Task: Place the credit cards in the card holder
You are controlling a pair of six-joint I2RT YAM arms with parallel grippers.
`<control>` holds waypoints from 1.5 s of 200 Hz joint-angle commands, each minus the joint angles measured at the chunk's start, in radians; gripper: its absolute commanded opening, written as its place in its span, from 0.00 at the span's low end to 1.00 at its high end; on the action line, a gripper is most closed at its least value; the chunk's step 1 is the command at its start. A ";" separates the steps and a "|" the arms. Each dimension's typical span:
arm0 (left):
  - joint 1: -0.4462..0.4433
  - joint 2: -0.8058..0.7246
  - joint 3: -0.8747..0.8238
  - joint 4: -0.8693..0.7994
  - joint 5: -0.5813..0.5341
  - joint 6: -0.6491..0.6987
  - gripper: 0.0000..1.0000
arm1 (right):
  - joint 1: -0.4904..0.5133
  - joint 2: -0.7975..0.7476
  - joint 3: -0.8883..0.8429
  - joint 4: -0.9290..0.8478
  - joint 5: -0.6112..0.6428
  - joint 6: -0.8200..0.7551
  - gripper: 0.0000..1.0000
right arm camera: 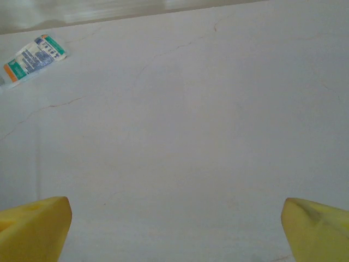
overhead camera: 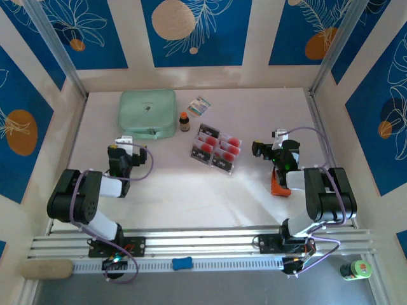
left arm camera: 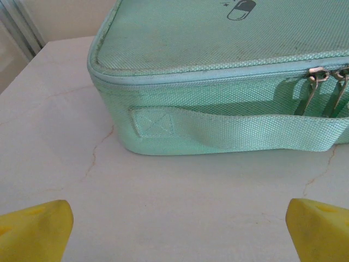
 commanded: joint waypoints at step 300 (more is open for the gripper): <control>0.001 -0.210 0.179 -0.416 -0.054 -0.033 1.00 | -0.135 -0.300 0.365 -0.801 -0.085 0.493 0.99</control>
